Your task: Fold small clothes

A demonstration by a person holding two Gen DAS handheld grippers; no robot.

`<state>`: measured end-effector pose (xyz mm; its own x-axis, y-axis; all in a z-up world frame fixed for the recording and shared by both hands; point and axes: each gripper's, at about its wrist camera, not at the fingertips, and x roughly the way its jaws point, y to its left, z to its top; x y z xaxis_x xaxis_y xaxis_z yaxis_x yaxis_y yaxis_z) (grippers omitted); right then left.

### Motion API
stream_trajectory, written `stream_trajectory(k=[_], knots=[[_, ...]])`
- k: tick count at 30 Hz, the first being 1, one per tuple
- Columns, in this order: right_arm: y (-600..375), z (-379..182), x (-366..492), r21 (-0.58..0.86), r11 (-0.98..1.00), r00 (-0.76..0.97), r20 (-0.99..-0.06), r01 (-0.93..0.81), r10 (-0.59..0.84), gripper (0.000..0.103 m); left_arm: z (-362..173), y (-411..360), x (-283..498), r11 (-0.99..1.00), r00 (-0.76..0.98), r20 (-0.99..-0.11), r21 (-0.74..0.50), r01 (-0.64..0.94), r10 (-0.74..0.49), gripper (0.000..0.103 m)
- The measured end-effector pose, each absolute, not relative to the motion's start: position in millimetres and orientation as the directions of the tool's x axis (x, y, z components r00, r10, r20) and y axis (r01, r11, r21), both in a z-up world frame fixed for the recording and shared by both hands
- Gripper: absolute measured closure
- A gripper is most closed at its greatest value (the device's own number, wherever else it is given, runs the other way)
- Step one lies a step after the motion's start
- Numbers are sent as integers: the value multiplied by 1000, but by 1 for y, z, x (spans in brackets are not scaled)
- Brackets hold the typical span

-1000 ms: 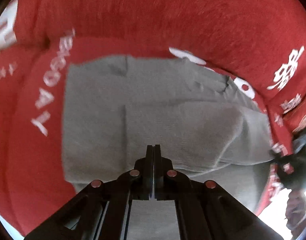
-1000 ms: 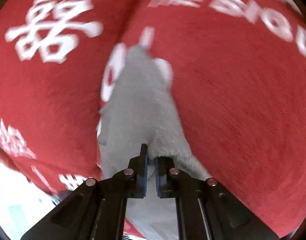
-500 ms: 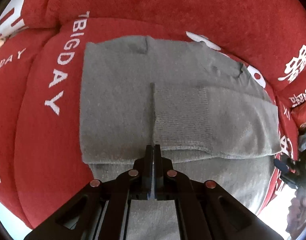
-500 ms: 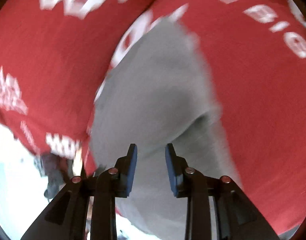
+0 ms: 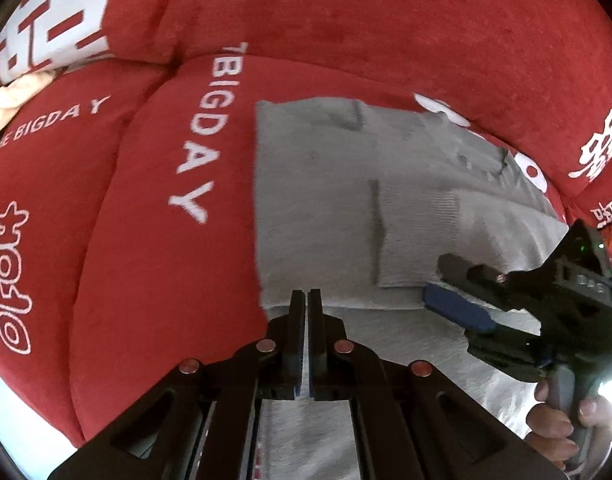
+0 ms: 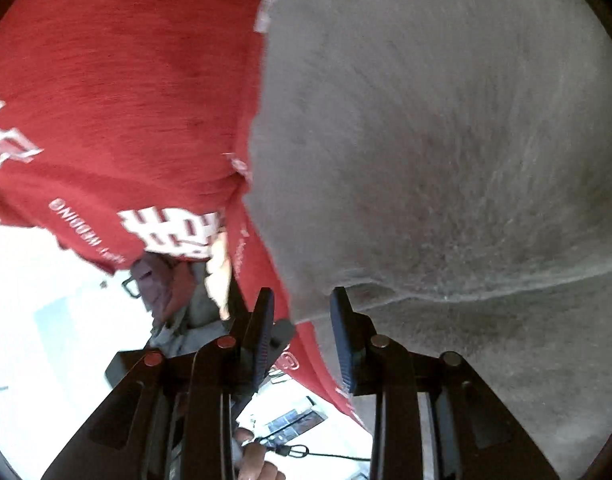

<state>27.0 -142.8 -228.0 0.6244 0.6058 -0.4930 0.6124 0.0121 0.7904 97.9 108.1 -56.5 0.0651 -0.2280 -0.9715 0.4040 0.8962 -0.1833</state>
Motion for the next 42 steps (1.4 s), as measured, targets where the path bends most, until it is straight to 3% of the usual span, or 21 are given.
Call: stream_trajectory(k=[14, 16, 19, 20, 21, 22, 32, 34, 36, 42], knots=[[-134, -223, 34, 713, 3, 637, -628, 701, 448, 71, -65, 126, 96, 918, 76, -978, -153, 366, -193, 102], [-133, -223, 37, 709, 10, 631, -634, 705, 446, 94, -63, 127, 95, 921, 80, -978, -154, 359, -195, 102], [-132, -217, 44, 742, 18, 655, -602, 670, 456, 94, -61, 130, 94, 923, 84, -976, -158, 352, -199, 102], [-132, -215, 44, 751, 34, 657, -598, 659, 459, 94, -61, 132, 94, 924, 87, -976, -158, 348, -200, 93], [-131, -209, 48, 763, 65, 657, -594, 643, 465, 95, -61, 133, 94, 925, 88, -976, -156, 345, -198, 70], [-130, -206, 49, 769, 85, 654, -590, 633, 473, 95, -61, 134, 94, 931, 88, -979, -147, 335, -186, 0], [-108, -221, 57, 737, 146, 543, -603, 660, 584, 89, -88, 127, 98, 925, 99, -977, -142, 351, -187, 1], [-106, -210, 53, 750, 196, 526, -601, 632, 602, 74, -102, 126, 99, 930, 76, -983, -135, 343, -170, 1], [-106, -199, 45, 759, 244, 506, -602, 604, 618, 71, -114, 125, 99, 931, 41, -984, -152, 332, -176, 1], [-142, -170, -4, 692, 385, 454, -704, 610, 546, 71, -126, 110, 93, 922, 33, -981, -168, 348, -192, 1]])
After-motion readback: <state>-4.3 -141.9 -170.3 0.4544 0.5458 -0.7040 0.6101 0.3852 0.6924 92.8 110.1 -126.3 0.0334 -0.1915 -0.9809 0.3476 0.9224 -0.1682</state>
